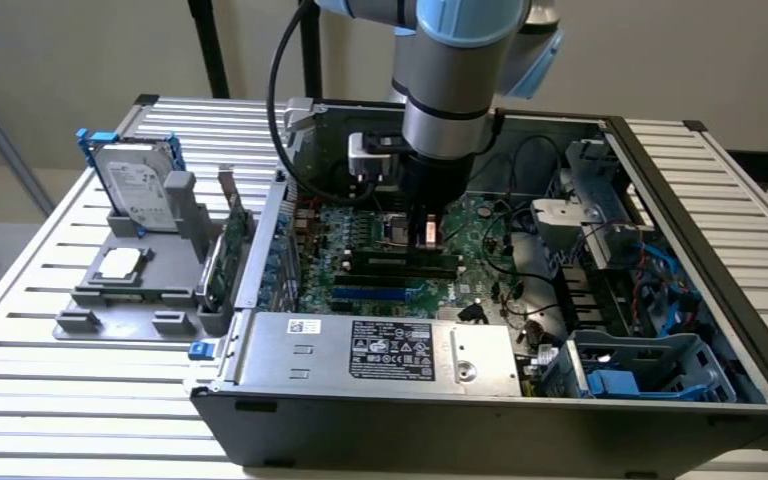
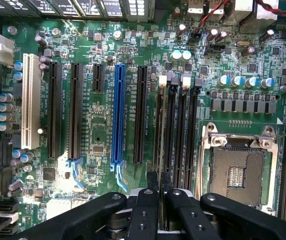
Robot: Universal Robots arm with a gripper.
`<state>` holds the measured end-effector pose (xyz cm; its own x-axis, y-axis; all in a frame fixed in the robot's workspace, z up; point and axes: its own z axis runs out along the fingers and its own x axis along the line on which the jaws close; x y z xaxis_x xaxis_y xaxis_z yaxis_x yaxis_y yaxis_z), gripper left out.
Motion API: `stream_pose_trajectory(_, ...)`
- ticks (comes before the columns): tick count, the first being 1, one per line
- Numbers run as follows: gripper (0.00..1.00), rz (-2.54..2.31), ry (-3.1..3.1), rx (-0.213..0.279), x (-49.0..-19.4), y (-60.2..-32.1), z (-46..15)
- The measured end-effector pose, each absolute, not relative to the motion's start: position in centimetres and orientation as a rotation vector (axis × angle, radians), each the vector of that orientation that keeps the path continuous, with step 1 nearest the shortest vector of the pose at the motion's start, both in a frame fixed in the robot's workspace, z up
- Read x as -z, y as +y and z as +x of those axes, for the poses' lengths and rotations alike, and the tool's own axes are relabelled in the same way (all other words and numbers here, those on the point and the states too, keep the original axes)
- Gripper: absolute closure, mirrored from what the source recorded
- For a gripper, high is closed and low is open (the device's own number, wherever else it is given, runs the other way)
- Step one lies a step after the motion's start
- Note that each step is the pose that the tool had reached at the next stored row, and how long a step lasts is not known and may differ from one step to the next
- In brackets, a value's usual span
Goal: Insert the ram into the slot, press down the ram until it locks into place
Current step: 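Insert the ram into the slot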
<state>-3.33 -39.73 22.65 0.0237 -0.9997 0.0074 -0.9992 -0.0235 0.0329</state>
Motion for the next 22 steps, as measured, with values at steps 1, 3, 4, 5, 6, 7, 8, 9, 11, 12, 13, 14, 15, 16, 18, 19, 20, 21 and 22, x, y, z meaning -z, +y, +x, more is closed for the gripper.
stream_pose_trajectory(1,0.87,2.227,-2.174,0.027,-22.6,-39.7,-3.3)
stream_pose_trajectory(3,0.87,2.228,-2.174,0.027,-22.6,-39.7,-3.3)
stream_pose_trajectory(4,0.87,2.229,-2.173,0.027,-22.5,-39.7,-3.3)
stream_pose_trajectory(5,0.87,2.230,-2.173,0.026,-22.5,-39.7,-3.3)
stream_pose_trajectory(6,0.87,2.230,-2.172,0.026,-22.5,-39.7,-3.4)
stream_pose_trajectory(7,0.87,2.231,-2.172,0.026,-22.4,-39.7,-3.4)
stream_pose_trajectory(8,0.87,2.232,-2.171,0.026,-22.4,-39.7,-3.4)
stream_pose_trajectory(9,0.87,2.232,-2.171,0.026,-22.3,-39.7,-3.4)
stream_pose_trajectory(11,0.85,2.233,-2.170,0.025,-22.3,-39.7,-3.4)
stream_pose_trajectory(12,0.85,2.234,-2.169,0.025,-22.2,-39.7,-3.4)
stream_pose_trajectory(13,0.85,2.234,-2.169,0.025,-22.2,-39.7,-3.4)
stream_pose_trajectory(14,0.79,2.234,-2.169,0.025,-22.2,-39.7,-3.4)
stream_pose_trajectory(15,0.79,2.234,-2.168,0.025,-22.2,-39.7,-3.4)
stream_pose_trajectory(16,0.79,2.235,-2.168,0.025,-22.3,-39.7,-3.4)
stream_pose_trajectory(18,0.79,2.235,-2.169,0.025,-22.6,-39.7,-3.4)
stream_pose_trajectory(19,0.79,2.235,-2.169,0.025,-22.8,-39.7,-3.4)
stream_pose_trajectory(20,0.79,2.235,-2.169,0.025,-23.0,-39.7,-3.5)
stream_pose_trajectory(21,0.79,2.235,-2.168,0.025,-23.2,-39.7,-3.6)
stream_pose_trajectory(22,0.79,2.235,-2.169,0.025,-23.3,-39.7,-3.7)
